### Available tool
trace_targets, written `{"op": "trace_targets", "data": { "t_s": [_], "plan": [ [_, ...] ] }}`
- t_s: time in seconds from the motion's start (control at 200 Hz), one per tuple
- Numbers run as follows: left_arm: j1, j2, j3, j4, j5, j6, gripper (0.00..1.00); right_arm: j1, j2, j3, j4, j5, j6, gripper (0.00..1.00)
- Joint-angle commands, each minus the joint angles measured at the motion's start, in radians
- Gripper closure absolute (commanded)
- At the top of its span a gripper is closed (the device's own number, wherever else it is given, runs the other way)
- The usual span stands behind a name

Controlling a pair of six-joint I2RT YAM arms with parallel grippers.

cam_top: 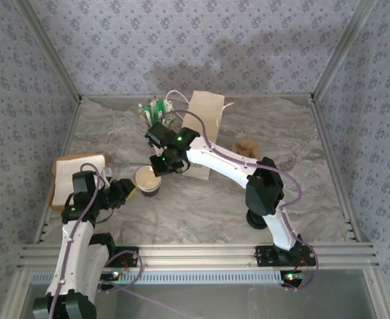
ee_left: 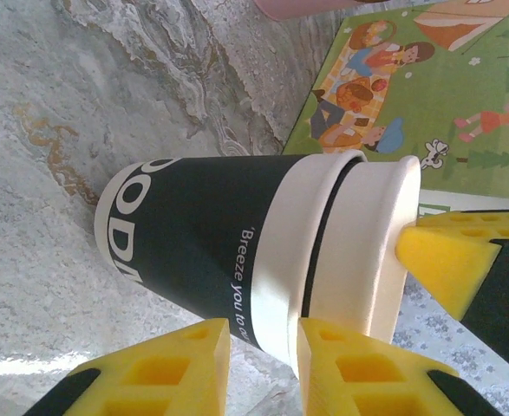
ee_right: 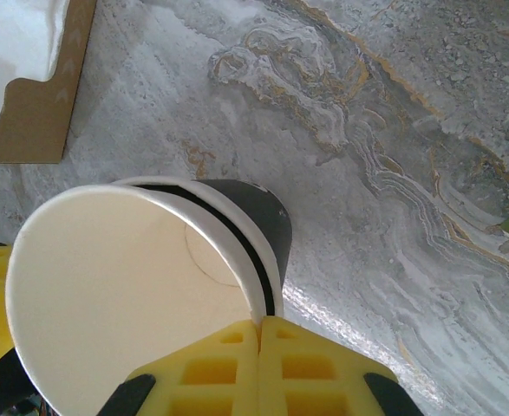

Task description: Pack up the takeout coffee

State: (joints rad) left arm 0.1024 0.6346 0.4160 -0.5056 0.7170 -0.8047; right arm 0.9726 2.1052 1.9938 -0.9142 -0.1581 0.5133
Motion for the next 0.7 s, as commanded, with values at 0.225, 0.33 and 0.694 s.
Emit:
{"op": "trace_targets", "data": {
  "t_s": [0.225,0.33,0.694],
  "plan": [
    [-0.005,0.000,0.024,-0.002,0.009,0.021,0.67,-0.005,-0.035,-0.006,-0.007,-0.028,0.021,1.00],
    [-0.004,0.006,0.015,0.018,0.022,0.013,0.65,-0.005,-0.036,-0.009,0.001,-0.046,0.022,1.00],
    [-0.005,0.023,0.001,0.031,0.011,0.018,0.67,-0.018,-0.052,-0.037,0.042,-0.113,0.041,1.00]
  ]
}}
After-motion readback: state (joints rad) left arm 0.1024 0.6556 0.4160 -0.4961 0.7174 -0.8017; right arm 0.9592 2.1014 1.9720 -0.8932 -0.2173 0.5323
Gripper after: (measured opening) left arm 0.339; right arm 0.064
